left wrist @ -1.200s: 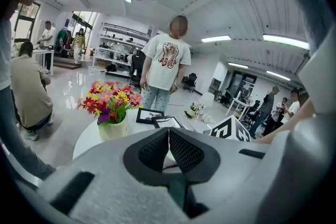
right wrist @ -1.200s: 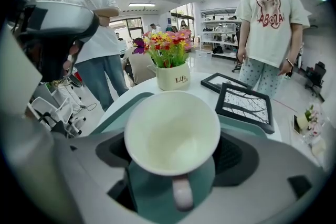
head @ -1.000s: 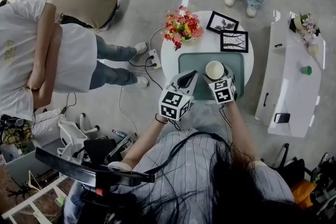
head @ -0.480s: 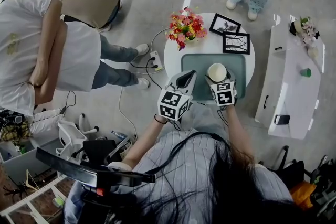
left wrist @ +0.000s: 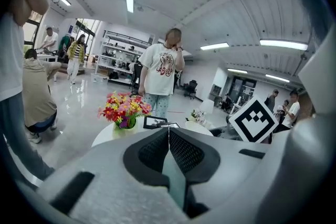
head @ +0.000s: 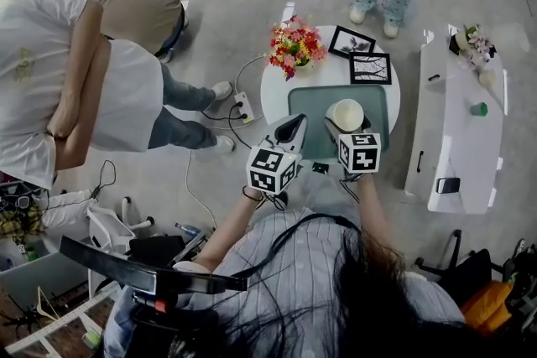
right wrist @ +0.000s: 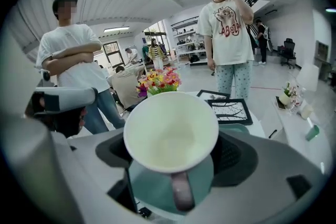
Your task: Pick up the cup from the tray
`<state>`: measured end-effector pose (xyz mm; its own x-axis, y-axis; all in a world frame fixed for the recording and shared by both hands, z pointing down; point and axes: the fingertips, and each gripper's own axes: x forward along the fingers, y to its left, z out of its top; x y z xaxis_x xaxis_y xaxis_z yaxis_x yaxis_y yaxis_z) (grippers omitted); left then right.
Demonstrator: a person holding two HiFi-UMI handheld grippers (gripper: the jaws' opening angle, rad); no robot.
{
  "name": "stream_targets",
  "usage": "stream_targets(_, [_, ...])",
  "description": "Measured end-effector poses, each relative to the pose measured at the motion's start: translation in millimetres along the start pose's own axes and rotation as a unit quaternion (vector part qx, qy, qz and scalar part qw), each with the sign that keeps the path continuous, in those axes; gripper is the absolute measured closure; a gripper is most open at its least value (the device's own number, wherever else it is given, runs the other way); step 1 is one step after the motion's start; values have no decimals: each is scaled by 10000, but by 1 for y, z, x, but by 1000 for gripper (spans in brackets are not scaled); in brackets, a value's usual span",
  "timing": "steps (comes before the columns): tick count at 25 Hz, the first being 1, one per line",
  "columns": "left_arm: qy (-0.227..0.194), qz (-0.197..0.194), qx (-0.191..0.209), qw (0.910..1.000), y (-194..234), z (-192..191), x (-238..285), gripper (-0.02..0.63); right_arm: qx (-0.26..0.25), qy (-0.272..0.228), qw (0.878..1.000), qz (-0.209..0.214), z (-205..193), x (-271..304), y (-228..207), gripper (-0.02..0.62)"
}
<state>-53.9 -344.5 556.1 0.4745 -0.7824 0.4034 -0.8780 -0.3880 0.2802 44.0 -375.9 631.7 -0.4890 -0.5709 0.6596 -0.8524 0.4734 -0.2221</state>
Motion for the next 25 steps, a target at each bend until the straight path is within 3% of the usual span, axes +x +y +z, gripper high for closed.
stream_targets(11, [-226, -326, 184, 9990, -19, -5, -55, 591, 196, -424, 9985, -286, 6, -64, 43, 196])
stream_targets(25, [-445, -507, 143, 9976, -20, -37, -152, 591, 415, -854, 9950, -298, -30, -120, 135, 195])
